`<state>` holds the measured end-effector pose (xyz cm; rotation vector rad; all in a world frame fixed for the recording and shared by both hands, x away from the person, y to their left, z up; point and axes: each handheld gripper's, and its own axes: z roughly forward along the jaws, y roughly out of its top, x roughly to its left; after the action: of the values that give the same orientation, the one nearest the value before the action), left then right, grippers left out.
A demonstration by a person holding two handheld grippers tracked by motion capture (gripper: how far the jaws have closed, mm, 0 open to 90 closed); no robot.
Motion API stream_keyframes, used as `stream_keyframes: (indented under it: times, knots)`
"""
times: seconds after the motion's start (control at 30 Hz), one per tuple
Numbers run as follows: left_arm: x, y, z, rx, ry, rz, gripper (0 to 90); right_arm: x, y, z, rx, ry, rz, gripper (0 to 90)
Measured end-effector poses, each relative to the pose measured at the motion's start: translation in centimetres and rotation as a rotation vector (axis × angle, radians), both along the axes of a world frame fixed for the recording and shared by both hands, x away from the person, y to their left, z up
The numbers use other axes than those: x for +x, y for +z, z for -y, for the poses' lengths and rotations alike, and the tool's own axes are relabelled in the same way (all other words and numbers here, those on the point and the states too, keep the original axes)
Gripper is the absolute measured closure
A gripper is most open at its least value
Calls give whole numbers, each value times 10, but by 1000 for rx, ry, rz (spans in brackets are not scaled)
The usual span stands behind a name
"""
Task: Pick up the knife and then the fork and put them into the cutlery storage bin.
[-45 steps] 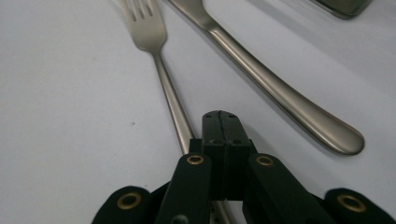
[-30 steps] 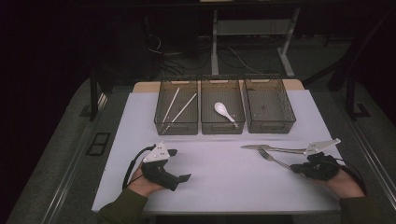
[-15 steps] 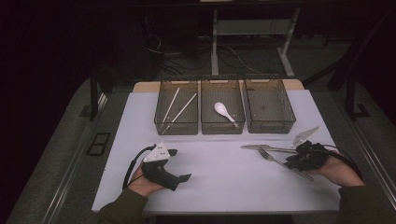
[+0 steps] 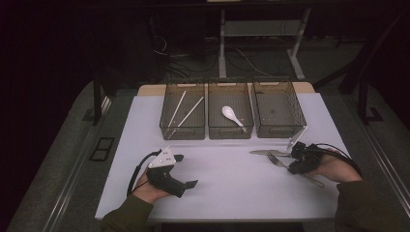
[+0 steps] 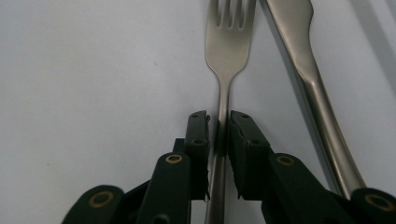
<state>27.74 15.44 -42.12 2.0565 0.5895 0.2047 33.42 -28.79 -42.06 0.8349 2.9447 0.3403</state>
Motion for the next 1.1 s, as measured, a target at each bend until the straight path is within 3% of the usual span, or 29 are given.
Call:
stream_keyframes:
  times: [0.2, 0.4, 0.8, 1.1]
  knots:
    - [0, 0, 1, 9, -6, 1, 0, 3, 0, -5, -35, 0, -17, 790]
    - [0, 0, 0, 6, -4, 2, 0, 3, 0, -3, -22, -35, -23, 839]
    - [0, 0, -2, 0, -4, 4, 0, 0, -1, 8, 68, -75, -16, 846]
    - [-1, -1, -9, -15, 2, 4, 0, -3, 4, 17, 181, -125, 21, 847]
